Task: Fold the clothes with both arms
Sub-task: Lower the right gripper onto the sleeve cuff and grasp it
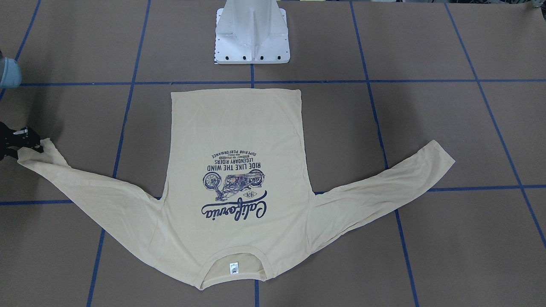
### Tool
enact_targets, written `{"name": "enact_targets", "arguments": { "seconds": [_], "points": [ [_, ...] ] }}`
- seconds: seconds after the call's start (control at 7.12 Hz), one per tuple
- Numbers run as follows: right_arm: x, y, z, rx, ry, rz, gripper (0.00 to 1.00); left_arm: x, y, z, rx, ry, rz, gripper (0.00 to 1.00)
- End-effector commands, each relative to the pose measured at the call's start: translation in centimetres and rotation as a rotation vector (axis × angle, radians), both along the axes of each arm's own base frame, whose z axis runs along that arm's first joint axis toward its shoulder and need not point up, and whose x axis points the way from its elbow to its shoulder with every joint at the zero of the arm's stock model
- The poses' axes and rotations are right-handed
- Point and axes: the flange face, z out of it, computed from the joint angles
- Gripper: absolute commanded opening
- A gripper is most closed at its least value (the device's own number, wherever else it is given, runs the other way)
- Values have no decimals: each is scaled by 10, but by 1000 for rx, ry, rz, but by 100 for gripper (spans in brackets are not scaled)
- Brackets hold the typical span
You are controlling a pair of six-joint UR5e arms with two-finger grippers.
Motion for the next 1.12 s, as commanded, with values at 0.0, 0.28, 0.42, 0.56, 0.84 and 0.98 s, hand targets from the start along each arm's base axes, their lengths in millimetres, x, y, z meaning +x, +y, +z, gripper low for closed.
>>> {"name": "enact_targets", "arguments": {
  "seconds": [0.0,0.28,0.42,0.56,0.84,0.98],
  "points": [
    [-1,-3,-34,-23,-12,-6,0,0,0,1,-2,0,0,100],
    [3,-4,-68,-28,-11,1,0,0,0,2,-3,-2,0,100],
    [7,-4,-72,-20,-18,9,0,0,0,2,-4,0,0,100],
    [8,-3,-74,-19,-22,8,0,0,0,2,-5,-1,-1,100],
    [3,-9,-86,1,-34,5,0,0,-4,-3,2,-1,-2,100],
    [-2,-15,-112,24,-70,4,0,0,-4,-3,2,-1,-2,100]
  ]
}}
